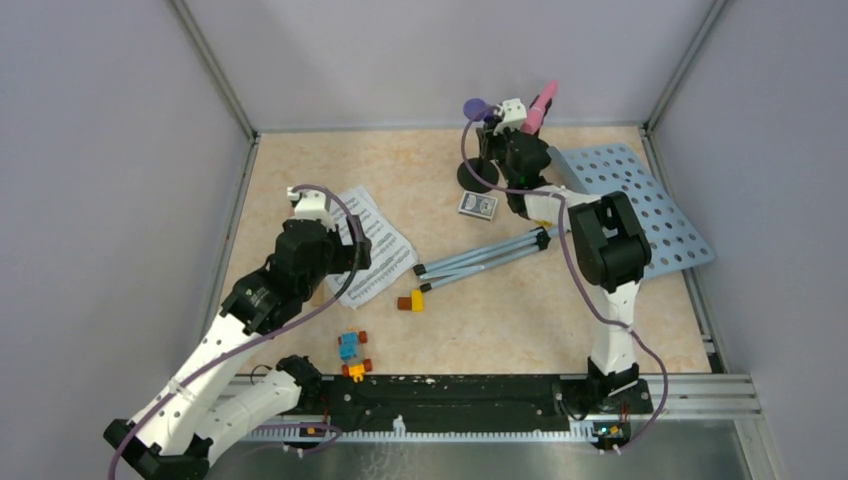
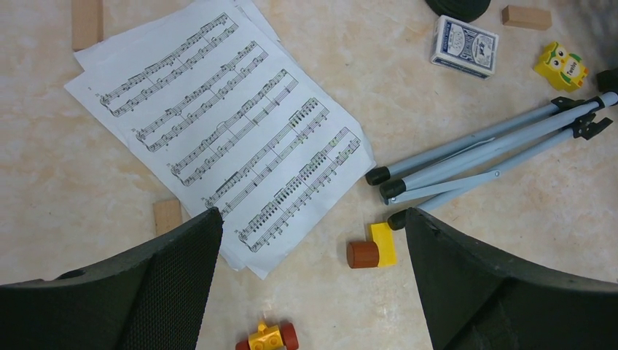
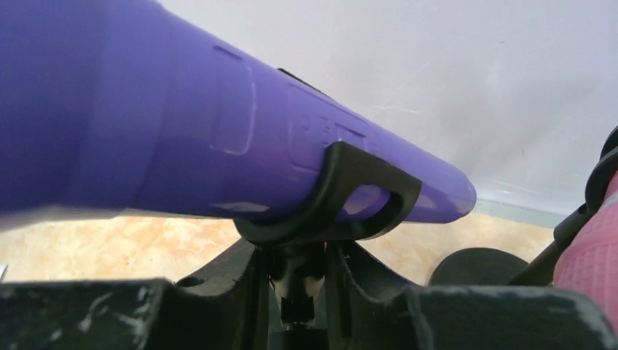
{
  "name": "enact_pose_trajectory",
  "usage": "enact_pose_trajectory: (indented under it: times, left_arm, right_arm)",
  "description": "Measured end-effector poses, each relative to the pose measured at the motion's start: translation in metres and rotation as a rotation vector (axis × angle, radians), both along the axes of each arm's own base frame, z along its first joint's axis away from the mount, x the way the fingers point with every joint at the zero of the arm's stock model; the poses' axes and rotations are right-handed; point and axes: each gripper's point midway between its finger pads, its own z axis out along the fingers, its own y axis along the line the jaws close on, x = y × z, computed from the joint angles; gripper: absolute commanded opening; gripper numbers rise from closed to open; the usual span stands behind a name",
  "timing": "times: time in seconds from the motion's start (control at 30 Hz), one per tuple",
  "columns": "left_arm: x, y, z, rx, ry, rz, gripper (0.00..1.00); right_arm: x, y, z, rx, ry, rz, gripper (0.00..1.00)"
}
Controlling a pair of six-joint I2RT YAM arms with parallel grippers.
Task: Pack up the instrument practice props
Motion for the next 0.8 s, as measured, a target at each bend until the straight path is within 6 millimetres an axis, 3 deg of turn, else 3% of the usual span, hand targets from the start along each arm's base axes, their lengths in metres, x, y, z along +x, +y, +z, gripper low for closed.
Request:
enact_pose_trajectory:
  times: [0.07,0.27,0.43,0.6,0.8]
  left_arm:
    - [0.000,0.001,-0.001,0.004,-0.001,0.002,0.99]
    - [-0.001,0.002,-0.009,0.013,0.009,0.000,0.99]
    - [-0.005,0.003,-0.007,-0.002,-0.018,-0.007,0.99]
    - [-0.015,0.009,0.015,-0.068,-0.131,-0.017,0.99]
    - [-0.030,0.011,0.048,-0.164,-0.263,-0.054,0.99]
  right_arm:
    - [-0.002,0.001,-0.001,-0.007,-0.015,0.016,0.00]
    - [-0.019,0.009,0.000,-0.007,-0.065,0.091,0.00]
    - [-0.048,0.022,0.006,-0.062,-0.052,0.151,0.00]
    - [-0.109,0.062,0.040,-0.093,-0.093,0.263,0.00]
    - [-0.222,0.102,0.106,-0.049,-0.220,0.442,0.00]
